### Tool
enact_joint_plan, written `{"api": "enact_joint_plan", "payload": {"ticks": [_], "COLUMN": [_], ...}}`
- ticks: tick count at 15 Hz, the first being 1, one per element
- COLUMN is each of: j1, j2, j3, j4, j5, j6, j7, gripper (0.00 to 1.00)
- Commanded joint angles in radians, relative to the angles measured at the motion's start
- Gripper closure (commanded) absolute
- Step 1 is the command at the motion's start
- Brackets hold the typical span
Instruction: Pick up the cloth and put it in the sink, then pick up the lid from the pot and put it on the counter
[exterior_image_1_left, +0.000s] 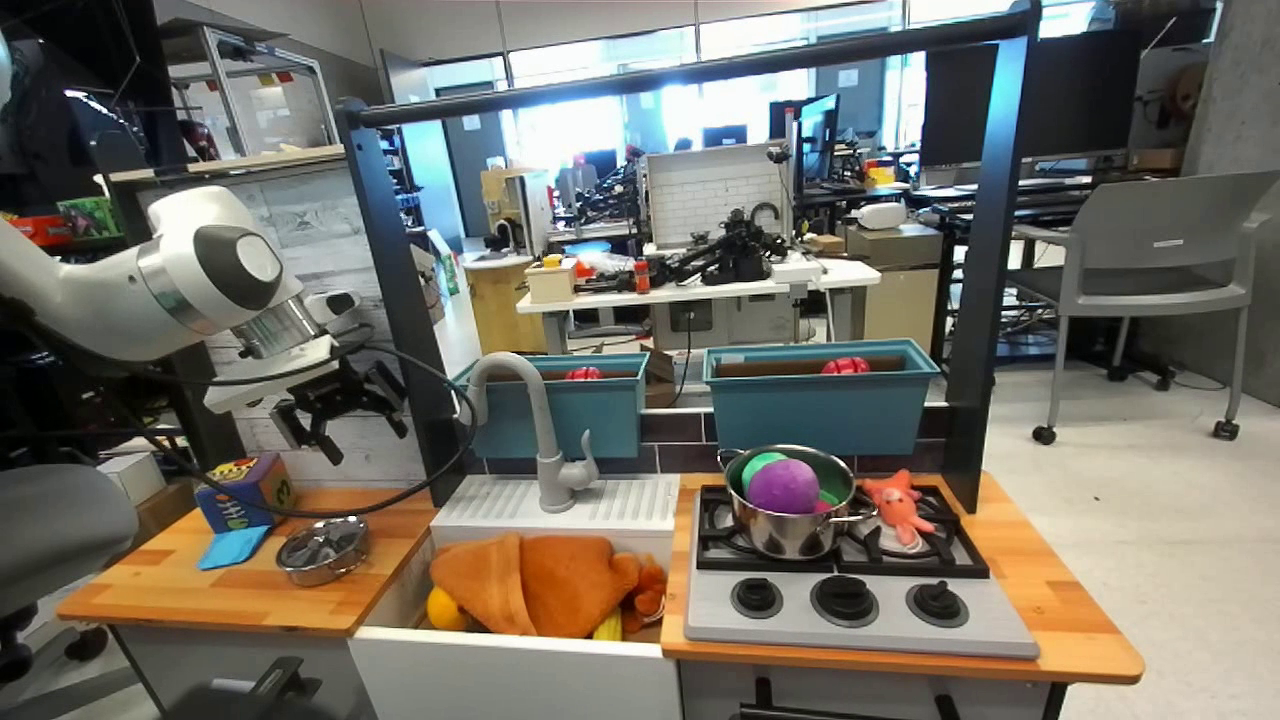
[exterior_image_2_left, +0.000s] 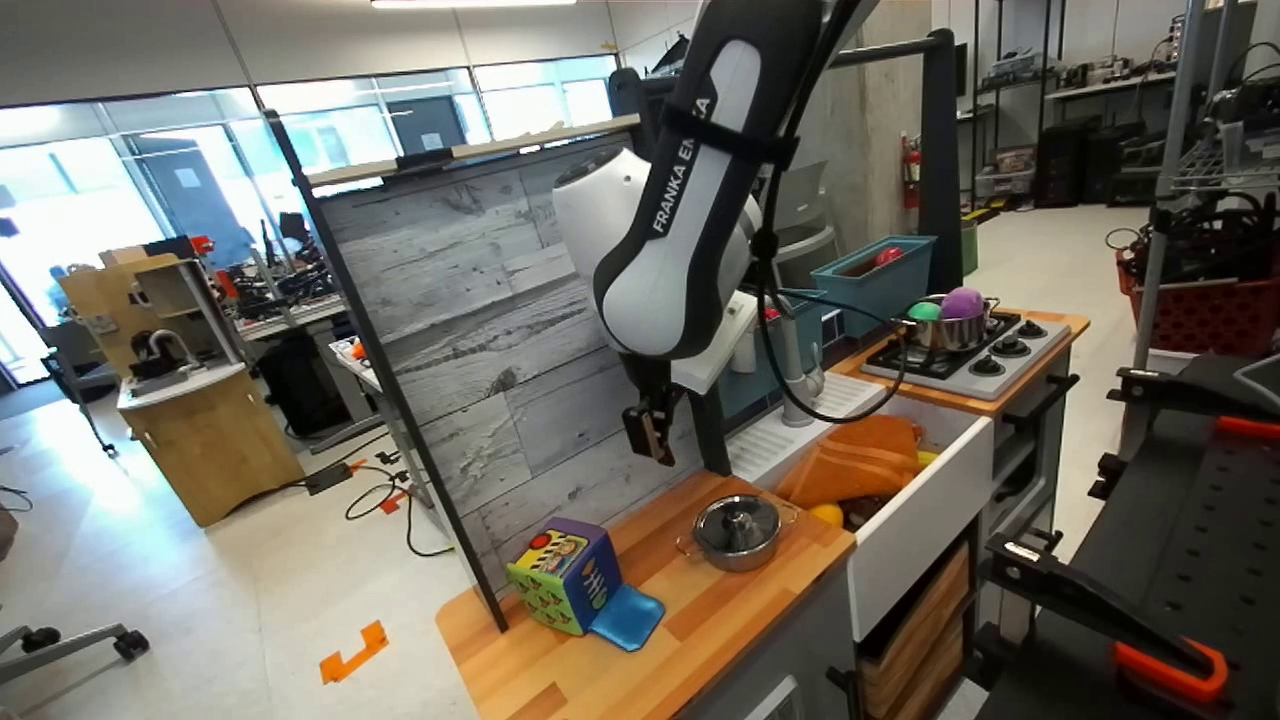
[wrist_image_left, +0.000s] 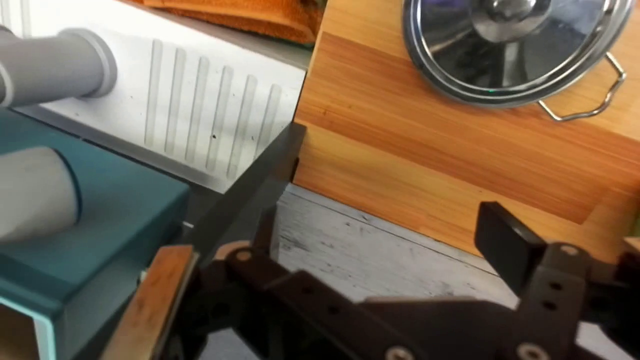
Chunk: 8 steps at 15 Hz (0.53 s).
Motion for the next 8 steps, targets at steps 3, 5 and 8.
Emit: {"api": "enact_joint_plan", "payload": {"ticks": [3, 5, 8], "j1": [0.013, 0.003, -0.032], "j2": [-0.092, -0.118, -0.132], "j3": [-0.006, 0.017, 0.078], "j4": [-0.119, -0.143, -0.143], "j5": [0.002, 0.015, 0.05], "j6": [-0.181, -0.273, -0.399], "j7": [0.104, 0.112, 0.075], "gripper": [0.0, 0.0, 0.0]}}
